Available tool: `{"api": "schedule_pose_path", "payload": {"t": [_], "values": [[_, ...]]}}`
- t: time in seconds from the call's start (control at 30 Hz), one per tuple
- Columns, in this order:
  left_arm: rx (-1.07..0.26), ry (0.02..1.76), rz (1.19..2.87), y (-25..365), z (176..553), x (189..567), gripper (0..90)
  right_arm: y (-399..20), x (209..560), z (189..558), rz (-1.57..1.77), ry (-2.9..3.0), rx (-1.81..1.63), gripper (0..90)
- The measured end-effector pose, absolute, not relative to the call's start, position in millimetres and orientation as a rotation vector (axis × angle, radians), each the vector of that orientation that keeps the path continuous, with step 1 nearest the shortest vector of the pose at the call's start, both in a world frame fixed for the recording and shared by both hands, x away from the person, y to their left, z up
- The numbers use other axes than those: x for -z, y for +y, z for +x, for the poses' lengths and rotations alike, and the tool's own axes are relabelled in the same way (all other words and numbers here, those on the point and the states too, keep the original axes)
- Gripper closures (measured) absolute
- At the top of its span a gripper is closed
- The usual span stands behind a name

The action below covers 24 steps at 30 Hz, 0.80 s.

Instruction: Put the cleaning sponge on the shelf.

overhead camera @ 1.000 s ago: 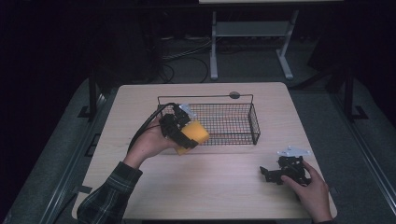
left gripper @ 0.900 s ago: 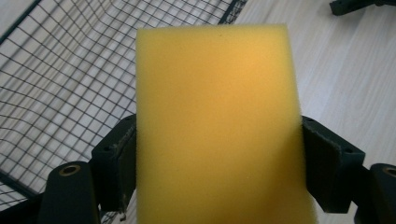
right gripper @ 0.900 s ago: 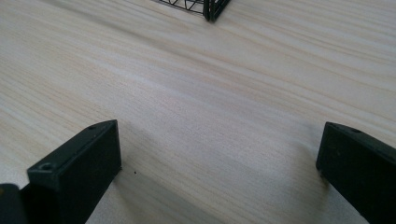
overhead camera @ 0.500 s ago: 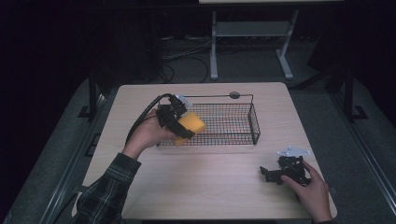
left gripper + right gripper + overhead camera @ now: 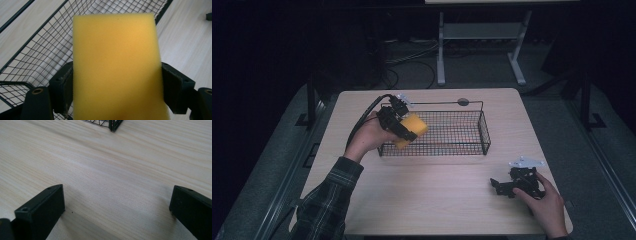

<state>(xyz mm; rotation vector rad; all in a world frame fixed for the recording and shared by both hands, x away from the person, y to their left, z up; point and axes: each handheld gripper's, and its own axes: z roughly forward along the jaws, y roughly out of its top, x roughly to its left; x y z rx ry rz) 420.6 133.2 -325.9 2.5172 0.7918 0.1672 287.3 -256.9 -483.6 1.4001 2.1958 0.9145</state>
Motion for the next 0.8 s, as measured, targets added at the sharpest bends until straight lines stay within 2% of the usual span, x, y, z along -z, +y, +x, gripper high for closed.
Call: {"api": "schedule_pose_path", "payload": {"t": [0.8], "values": [[-0.218,0.910,2.502,149,457,348,23.1,-257,484,287,1.400,2.197,-0.913,0.0]]}}
